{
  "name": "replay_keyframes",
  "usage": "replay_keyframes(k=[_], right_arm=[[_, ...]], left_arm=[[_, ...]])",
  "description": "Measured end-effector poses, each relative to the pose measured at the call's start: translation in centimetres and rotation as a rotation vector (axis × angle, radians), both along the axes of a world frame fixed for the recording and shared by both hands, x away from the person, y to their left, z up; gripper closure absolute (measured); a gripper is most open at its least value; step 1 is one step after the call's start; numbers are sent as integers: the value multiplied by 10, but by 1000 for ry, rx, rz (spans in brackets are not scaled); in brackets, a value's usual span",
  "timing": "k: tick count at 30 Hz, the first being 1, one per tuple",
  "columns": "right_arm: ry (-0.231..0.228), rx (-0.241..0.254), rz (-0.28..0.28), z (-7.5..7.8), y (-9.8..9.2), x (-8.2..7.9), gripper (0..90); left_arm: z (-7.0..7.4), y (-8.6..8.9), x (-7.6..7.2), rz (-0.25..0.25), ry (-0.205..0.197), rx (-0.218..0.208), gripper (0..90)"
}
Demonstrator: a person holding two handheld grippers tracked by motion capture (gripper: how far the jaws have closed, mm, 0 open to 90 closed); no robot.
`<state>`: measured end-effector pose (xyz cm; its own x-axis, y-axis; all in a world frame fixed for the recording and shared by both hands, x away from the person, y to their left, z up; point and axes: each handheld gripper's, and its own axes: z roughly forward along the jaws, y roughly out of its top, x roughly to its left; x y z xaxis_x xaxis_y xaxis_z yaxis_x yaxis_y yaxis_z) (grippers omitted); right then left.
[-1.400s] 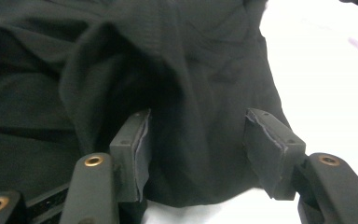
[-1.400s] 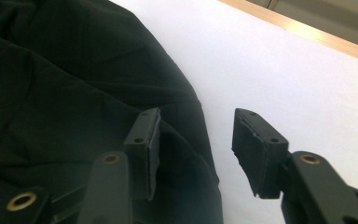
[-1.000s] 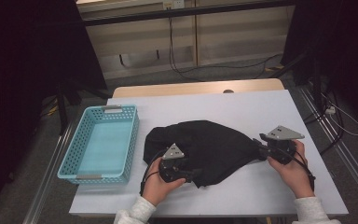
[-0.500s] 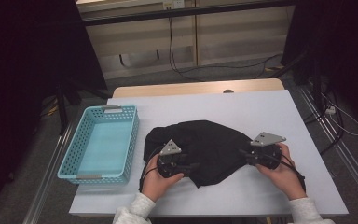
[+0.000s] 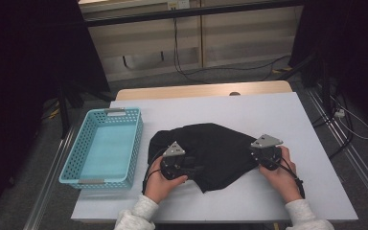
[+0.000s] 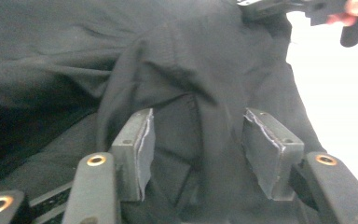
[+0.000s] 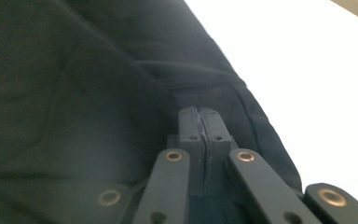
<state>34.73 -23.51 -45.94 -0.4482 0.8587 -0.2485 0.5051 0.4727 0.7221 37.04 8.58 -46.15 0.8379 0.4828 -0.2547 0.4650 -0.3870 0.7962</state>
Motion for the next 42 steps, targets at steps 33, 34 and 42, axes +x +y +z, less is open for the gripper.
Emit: replay_keyframes(k=[33,34,42], right_arm=[[-98,205,-131,18,-31,-21,275],[-100,212,-129,19,-32,-22,270],[-102,223,-119,17,-33,-23,254]], left_arm=[[27,-9,-50,-134,-70,59,367],[27,-8,-50,-137,-64,56,370],[10,-21,-52,-183,-45,126,377]])
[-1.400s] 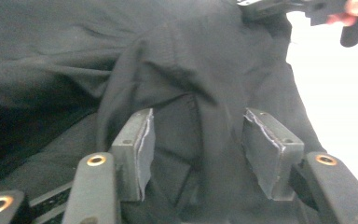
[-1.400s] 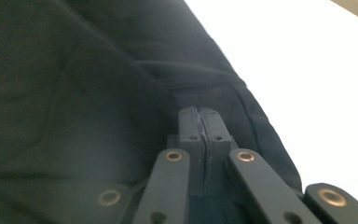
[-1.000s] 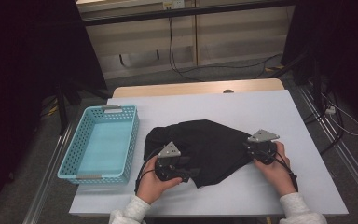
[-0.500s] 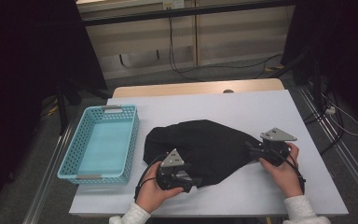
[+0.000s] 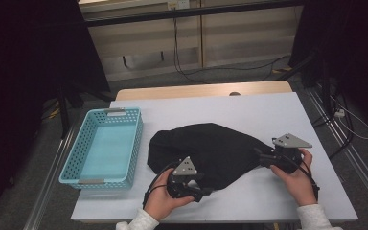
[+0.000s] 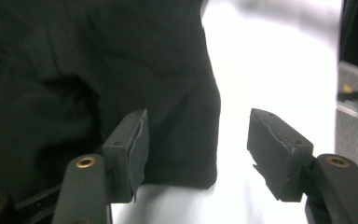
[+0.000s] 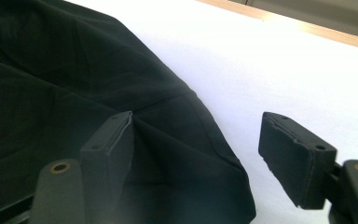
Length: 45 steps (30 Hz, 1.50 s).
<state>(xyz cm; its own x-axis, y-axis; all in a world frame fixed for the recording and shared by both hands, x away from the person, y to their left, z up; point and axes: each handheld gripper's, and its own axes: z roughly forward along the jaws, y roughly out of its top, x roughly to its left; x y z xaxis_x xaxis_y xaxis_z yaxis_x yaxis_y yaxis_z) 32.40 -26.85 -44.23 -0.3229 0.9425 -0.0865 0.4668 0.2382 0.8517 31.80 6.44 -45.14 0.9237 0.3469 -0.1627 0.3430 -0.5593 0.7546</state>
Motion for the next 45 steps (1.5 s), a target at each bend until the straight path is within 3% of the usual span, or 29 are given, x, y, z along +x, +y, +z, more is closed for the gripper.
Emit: replay_keyframes(k=[2,4,6,12,26,29,32,37,39,42,45], right_arm=[[2,7,5,0,-1,-1,254],[5,12,2,-1,-3,-1,254],[9,12,-7,-2,-5,-2,253],[-1,21,-27,-1,-11,-3,252],[-7,12,-32,1,-14,-4,257],[-6,10,-35,1,-16,-5,263],[-9,9,-40,2,-19,-5,264],[-13,9,-45,4,-22,-7,263],[-11,12,-45,4,-23,-7,264],[-10,11,-37,4,-23,-7,274],[4,15,-16,5,-24,-7,303]], left_arm=[[-7,1,3,9,-19,35,333],[-11,1,5,11,-13,-14,305],[-12,0,4,7,-22,-5,302],[-11,-11,0,-27,-94,78,311],[-6,-9,7,1,-82,112,579],[-4,-9,7,30,-48,104,718],[-4,-9,5,23,-67,114,833],[-3,-8,5,71,-35,81,864],[3,-1,10,80,-9,4,870],[21,14,19,133,16,-109,871],[35,29,26,179,13,-169,872]])
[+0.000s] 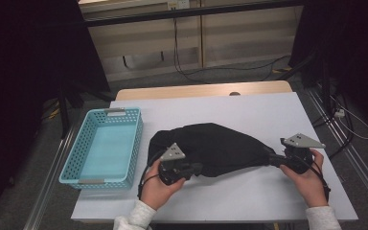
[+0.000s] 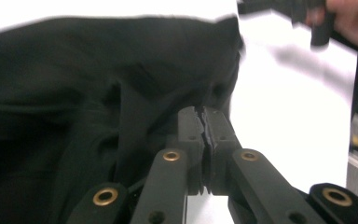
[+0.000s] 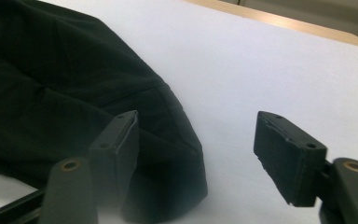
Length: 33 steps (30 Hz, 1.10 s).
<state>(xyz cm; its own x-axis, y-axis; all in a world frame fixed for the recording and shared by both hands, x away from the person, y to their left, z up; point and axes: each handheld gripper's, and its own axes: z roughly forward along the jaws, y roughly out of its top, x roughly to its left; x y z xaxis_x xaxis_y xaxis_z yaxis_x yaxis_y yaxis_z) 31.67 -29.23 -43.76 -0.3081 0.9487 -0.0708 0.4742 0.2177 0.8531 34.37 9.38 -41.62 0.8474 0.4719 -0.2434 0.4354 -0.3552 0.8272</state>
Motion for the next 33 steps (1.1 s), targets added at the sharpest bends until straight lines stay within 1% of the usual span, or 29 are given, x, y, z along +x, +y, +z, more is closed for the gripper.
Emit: replay_keyframes(k=[1,2,3,4,5,7,8,9,10,11,12,13,15,16,18,20,22,25,28,30,33], right_arm=[[0,3,5,1,0,0,304],[3,6,21,1,1,-1,317],[6,8,27,2,2,-1,338],[8,0,35,1,3,-2,333],[19,14,57,0,5,-2,334],[40,44,99,-4,9,-2,352],[47,38,100,-5,9,-2,360],[51,12,95,-7,10,-2,357],[60,-8,111,-8,9,-2,358],[62,-6,123,-8,8,-2,358],[55,-4,134,-8,7,-2,345],[53,-1,143,-6,6,-2,338],[40,40,154,-3,2,-1,290],[38,52,171,-2,1,-1,281],[33,38,198,-2,5,-1,265],[42,26,226,-3,12,0,249],[58,20,243,-5,19,1,242],[62,24,278,-6,28,1,205],[57,36,299,-5,34,0,154],[59,34,320,-5,38,-1,142],[66,-8,363,-8,43,-1,124]], left_arm=[[3,7,3,25,1,-26,872],[5,11,5,33,14,-36,872],[7,16,6,53,4,-46,872],[9,21,8,65,0,-51,873],[10,24,9,70,11,-58,872],[12,29,10,84,8,-62,873],[12,31,12,86,15,-61,873],[12,35,13,100,17,-64,873],[11,37,15,109,19,-67,872],[10,40,17,119,24,-61,873],[9,42,18,127,26,-63,873],[8,45,20,139,31,-63,873],[7,49,22,152,37,-68,872],[7,51,23,157,38,-68,872],[7,52,22,160,36,-63,872],[7,50,22,163,37,-67,872],[7,49,22,163,32,-56,872],[6,49,21,165,32,-52,872],[5,49,22,176,34,-49,871],[3,48,22,178,36,-47,872],[3,47,23,194,38,-44,872]])
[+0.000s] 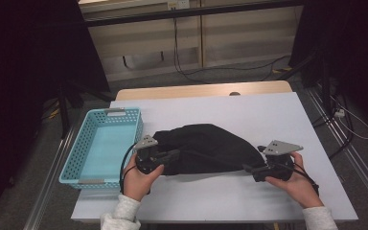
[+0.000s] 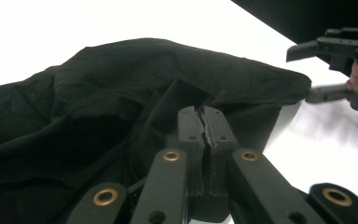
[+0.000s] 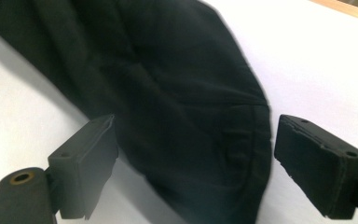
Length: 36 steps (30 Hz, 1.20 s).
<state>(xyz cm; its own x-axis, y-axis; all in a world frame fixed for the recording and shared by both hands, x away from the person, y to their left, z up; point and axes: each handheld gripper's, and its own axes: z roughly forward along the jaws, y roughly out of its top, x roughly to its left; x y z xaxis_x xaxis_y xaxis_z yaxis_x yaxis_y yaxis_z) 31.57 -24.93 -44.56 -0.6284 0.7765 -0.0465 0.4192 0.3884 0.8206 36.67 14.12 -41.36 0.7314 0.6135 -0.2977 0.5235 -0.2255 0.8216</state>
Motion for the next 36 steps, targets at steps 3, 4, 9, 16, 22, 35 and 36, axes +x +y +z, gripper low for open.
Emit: replay_keyframes(k=[3,4,9,16,22,35,36], right_arm=[[7,-45,36,-4,4,-1,111],[12,-63,45,-5,5,-1,110],[2,-164,13,-11,3,2,246],[-44,-164,-40,-7,-9,4,504],[-37,-140,-9,-6,-9,2,751],[-2,22,-23,17,-13,-1,873],[-1,21,-20,20,-14,-1,873]], left_arm=[[-1,0,1,9,4,2,872],[-2,1,2,12,5,2,872],[0,6,4,24,8,-7,872],[5,17,9,47,6,-31,873],[9,18,10,47,0,-43,872],[23,27,12,54,-20,-57,873],[25,27,13,54,-23,-54,873]])
